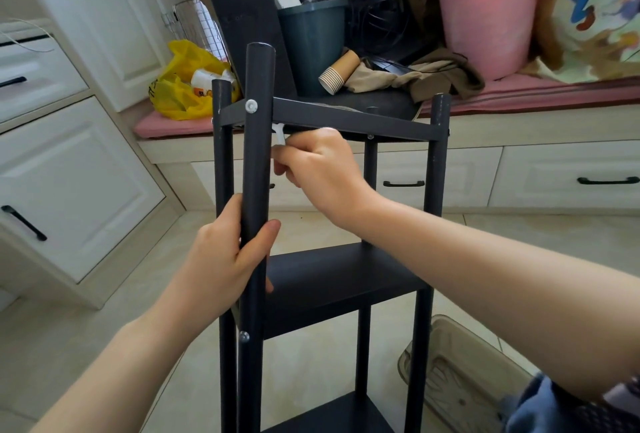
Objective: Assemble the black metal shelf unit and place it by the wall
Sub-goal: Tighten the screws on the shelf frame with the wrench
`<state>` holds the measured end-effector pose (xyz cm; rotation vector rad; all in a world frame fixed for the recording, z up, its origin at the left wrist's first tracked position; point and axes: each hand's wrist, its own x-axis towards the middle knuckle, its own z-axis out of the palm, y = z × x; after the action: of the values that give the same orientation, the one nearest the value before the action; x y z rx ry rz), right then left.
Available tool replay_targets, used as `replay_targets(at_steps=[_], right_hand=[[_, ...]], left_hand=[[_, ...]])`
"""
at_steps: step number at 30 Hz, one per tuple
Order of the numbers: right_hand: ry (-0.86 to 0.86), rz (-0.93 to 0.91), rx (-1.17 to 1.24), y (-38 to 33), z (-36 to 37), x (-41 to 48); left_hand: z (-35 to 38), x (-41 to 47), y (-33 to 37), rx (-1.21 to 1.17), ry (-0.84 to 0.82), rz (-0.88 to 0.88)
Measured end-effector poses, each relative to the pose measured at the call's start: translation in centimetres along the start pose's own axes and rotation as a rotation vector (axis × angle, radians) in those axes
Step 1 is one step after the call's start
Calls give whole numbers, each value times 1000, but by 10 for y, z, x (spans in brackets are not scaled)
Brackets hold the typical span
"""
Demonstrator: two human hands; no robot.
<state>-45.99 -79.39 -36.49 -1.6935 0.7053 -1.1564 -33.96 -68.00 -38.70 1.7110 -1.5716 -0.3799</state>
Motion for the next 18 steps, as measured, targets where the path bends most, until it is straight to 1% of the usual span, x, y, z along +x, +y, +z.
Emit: replay_targets(at_steps=[4, 13, 18], right_hand=[[-25, 9, -2, -3, -7, -1], [9, -18, 28, -5, -2, 1], [21, -36, -11, -3, 0, 5]], left_hand=[[-1, -1, -2, 1, -2, -7], [-1, 2, -3, 7, 4, -10], [0, 2, -4, 8, 2, -7]])
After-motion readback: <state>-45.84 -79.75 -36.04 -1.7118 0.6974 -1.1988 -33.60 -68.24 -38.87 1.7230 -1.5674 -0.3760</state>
